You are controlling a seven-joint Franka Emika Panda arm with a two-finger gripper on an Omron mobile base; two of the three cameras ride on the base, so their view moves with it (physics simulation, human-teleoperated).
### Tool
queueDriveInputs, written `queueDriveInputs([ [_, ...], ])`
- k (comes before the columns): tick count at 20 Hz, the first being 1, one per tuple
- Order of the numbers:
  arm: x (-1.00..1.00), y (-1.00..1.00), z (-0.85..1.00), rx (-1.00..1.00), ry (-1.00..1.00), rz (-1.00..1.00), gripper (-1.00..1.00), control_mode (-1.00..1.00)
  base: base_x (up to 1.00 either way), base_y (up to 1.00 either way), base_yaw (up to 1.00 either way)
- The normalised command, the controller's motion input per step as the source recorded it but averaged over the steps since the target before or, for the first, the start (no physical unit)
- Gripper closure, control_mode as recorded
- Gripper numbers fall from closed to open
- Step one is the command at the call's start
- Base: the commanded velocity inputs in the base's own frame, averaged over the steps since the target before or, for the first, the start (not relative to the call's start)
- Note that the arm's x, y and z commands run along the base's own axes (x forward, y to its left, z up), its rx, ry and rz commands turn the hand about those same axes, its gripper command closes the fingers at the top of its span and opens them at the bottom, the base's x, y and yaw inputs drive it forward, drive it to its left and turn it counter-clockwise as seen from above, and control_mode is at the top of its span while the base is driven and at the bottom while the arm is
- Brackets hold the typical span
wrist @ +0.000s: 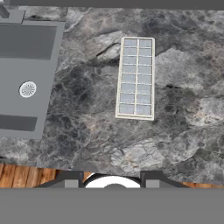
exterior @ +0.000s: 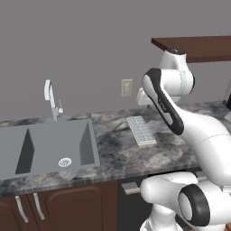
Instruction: The ice cube tray has been filled with water. Take the tray and place it in the freezer to make ice. Close the freezer door after placing the tray.
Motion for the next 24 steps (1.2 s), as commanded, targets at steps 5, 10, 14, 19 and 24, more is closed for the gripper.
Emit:
queueDriveInputs([
  [5,0.01,0.00,-0.11,0.00,0.01,0.00,-1.00,-1.00,0.00,0.00,0.00],
  [10,0.11,0.00,-0.33,-0.01,0.06,0.00,-1.00,-1.00,0.00,0.00,0.00],
  [14,0.24,0.00,-0.36,-0.01,0.09,0.00,-1.00,-1.00,0.00,0.00,0.00],
  [19,0.50,0.00,-0.28,-0.01,0.04,0.00,-1.00,-1.00,0.00,0.00,0.00],
  [24,0.54,0.00,-0.28,0.00,0.02,0.00,-1.00,-1.00,0.00,0.00,0.00],
])
